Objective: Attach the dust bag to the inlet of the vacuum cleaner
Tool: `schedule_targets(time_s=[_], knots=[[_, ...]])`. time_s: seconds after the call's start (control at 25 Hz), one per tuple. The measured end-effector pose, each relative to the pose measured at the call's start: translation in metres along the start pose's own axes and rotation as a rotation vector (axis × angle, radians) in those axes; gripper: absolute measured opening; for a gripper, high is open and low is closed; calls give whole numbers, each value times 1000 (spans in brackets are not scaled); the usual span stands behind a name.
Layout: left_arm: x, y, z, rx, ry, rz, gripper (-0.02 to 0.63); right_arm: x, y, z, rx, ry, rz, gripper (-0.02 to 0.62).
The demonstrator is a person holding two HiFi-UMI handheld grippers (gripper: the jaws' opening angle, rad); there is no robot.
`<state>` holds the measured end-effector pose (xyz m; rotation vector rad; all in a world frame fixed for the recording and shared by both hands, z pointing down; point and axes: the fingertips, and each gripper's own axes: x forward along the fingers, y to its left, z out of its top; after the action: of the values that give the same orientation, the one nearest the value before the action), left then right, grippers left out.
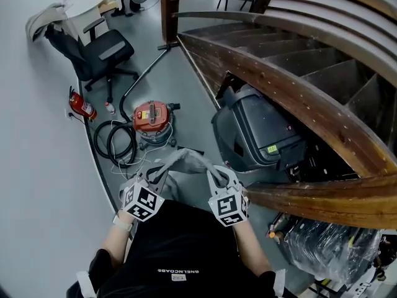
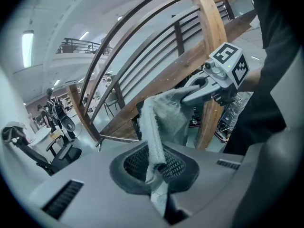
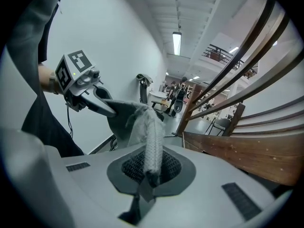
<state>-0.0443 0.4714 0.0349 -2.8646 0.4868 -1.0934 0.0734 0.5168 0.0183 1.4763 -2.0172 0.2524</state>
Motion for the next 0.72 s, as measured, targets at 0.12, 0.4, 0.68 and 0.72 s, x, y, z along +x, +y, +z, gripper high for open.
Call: schedule_targets(time_s=[0.12, 0.4, 0.68, 0.72], knots=[[14, 45, 0, 4, -5, -22, 21, 37, -12, 20, 17, 13, -4, 34], [44, 148, -11, 1, 10, -86, 22, 131, -34, 68, 49, 67, -22, 34], [58, 226, -13, -8, 8, -133, 21, 199, -51, 111, 52, 101, -25, 34], [60, 233, -13, -15, 7, -135, 21, 205, -53, 114, 52, 106, -23, 34]])
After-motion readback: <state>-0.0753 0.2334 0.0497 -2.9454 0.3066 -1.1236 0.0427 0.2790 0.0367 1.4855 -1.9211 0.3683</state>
